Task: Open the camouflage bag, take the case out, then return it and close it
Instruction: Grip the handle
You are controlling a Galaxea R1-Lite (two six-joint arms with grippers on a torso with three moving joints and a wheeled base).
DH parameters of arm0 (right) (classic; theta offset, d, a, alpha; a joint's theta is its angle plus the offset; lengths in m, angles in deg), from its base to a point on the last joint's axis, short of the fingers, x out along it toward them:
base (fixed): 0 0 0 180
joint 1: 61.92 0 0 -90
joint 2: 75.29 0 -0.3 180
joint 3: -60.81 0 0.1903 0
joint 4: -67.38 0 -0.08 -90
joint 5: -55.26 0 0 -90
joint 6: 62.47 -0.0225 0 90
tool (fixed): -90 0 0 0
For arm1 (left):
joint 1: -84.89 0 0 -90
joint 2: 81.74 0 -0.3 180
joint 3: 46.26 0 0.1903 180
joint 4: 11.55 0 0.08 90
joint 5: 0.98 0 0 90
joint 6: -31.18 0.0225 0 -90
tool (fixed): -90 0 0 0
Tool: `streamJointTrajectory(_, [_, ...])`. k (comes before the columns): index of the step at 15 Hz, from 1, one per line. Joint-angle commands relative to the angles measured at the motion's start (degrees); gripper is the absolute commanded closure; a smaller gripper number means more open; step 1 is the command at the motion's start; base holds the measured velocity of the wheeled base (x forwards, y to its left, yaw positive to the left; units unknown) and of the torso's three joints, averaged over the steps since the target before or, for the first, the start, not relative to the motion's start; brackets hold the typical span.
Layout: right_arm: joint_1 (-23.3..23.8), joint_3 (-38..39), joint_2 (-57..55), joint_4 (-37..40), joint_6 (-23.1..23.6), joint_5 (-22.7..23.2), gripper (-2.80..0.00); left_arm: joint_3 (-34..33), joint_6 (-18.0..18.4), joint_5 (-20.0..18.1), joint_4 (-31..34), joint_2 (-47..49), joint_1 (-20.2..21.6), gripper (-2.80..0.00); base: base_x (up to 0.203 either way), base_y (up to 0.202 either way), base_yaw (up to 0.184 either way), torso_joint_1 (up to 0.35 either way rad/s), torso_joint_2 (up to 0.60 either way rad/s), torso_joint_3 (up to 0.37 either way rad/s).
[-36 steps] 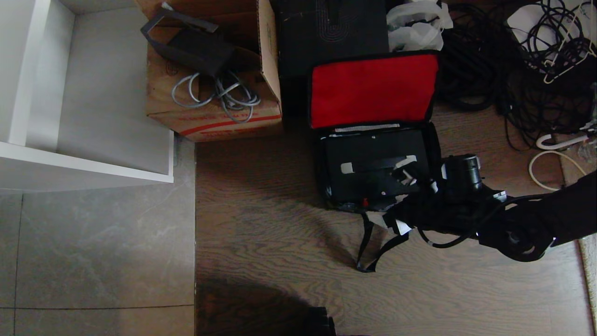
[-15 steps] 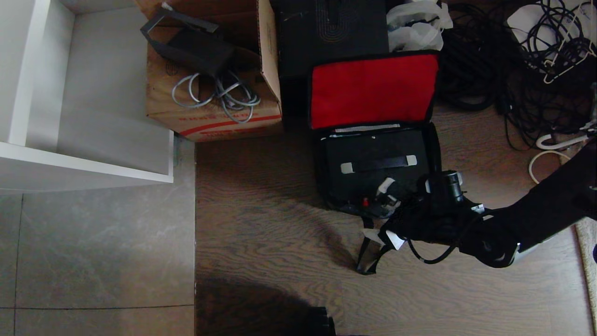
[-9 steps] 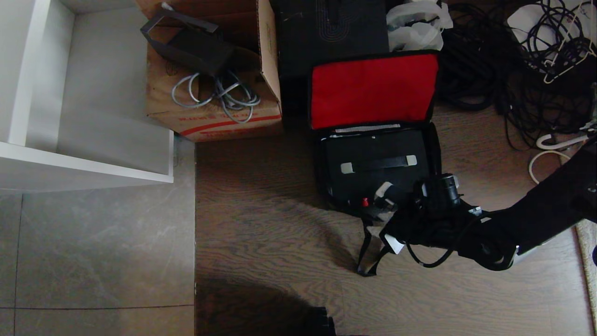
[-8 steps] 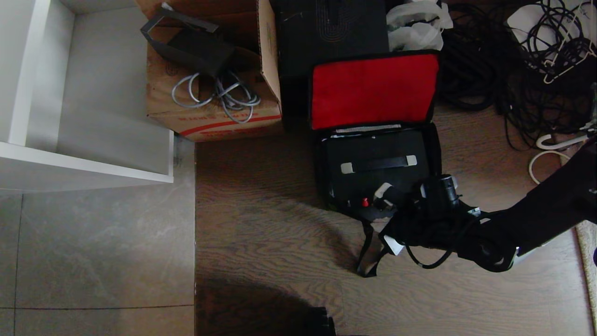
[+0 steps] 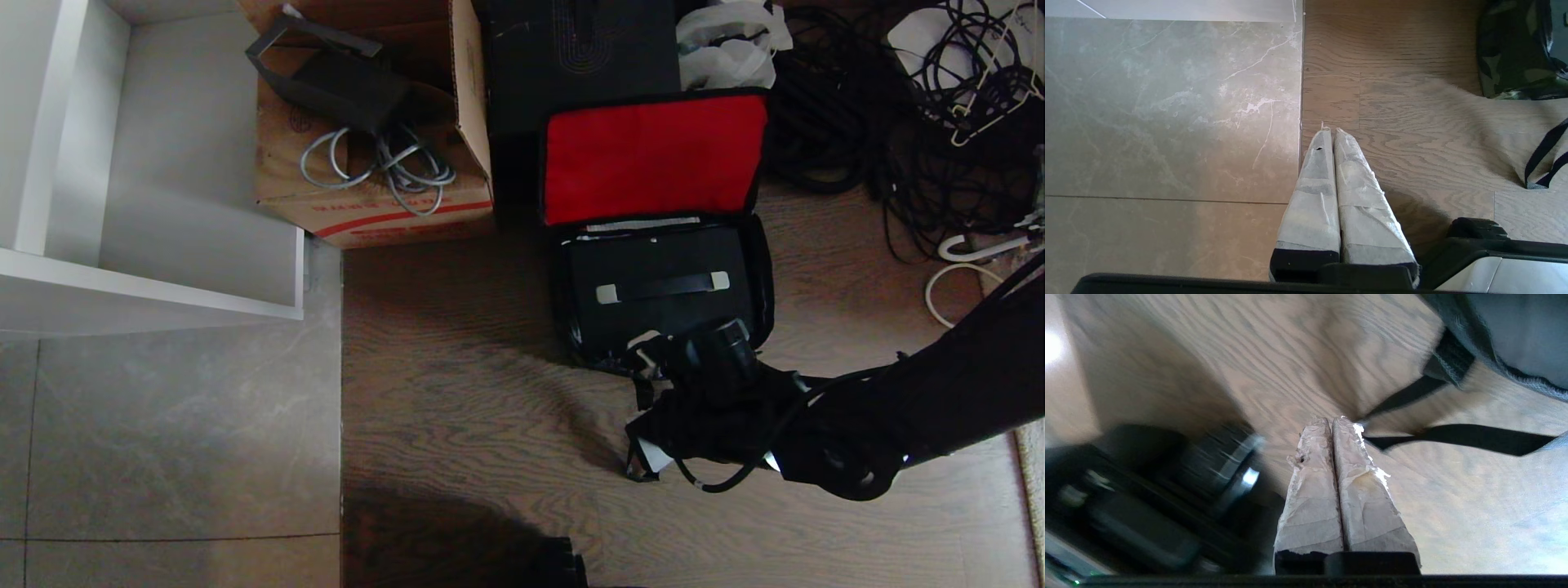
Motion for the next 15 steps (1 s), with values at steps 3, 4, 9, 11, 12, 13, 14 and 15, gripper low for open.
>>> streamJointTrajectory(3, [1.35,-0.86,1.51,0.0,3.76,-2.4,0.0,-0.62,-0.09,0.03,-0.03,-0.02,0.0,0.0,0.0,0.0,0.0,0.0,0.0,0.0])
streamJointTrajectory(4, [2.78,-0.65,2.13,0.14,7.87,-2.48,0.0,-0.62,-0.09,0.03,-0.03,-0.02,0.0,0.0,0.0,0.0,0.0,0.0,0.0,0.0])
streamJointTrajectory(9, [11.47,0.17,7.14,0.67,36.06,5.5,-2.8,-0.62,-0.09,0.03,-0.03,-0.02,0.0,0.0,0.0,0.0,0.0,0.0,0.0,0.0])
streamJointTrajectory(11, [13.46,0.07,8.05,-0.67,42.8,8.4,-2.8,-0.62,-0.09,0.03,-0.03,-0.02,0.0,0.0,0.0,0.0,0.0,0.0,0.0,0.0])
streamJointTrajectory(12, [13.65,0.41,8.5,-1.11,43.1,9.35,-2.8,-0.62,-0.09,0.03,-0.03,-0.02,0.0,0.0,0.0,0.0,0.0,0.0,0.0,0.0])
streamJointTrajectory(13, [13.67,0.79,8.74,-0.96,43.68,10.25,-2.8,-0.62,-0.09,0.03,-0.03,-0.02,0.0,0.0,0.0,0.0,0.0,0.0,0.0,0.0])
streamJointTrajectory(14, [13.72,1.01,8.74,-0.9,45.35,10.58,-2.8,-0.62,-0.09,0.03,-0.03,-0.02,0.0,0.0,0.0,0.0,0.0,0.0,0.0,0.0])
streamJointTrajectory(15, [13.87,1.68,8.67,-1.12,48.46,10.94,-2.8,-0.62,-0.09,0.03,0.06,-0.02,0.0,0.0,0.0,0.0,0.0,0.0,0.0,0.0])
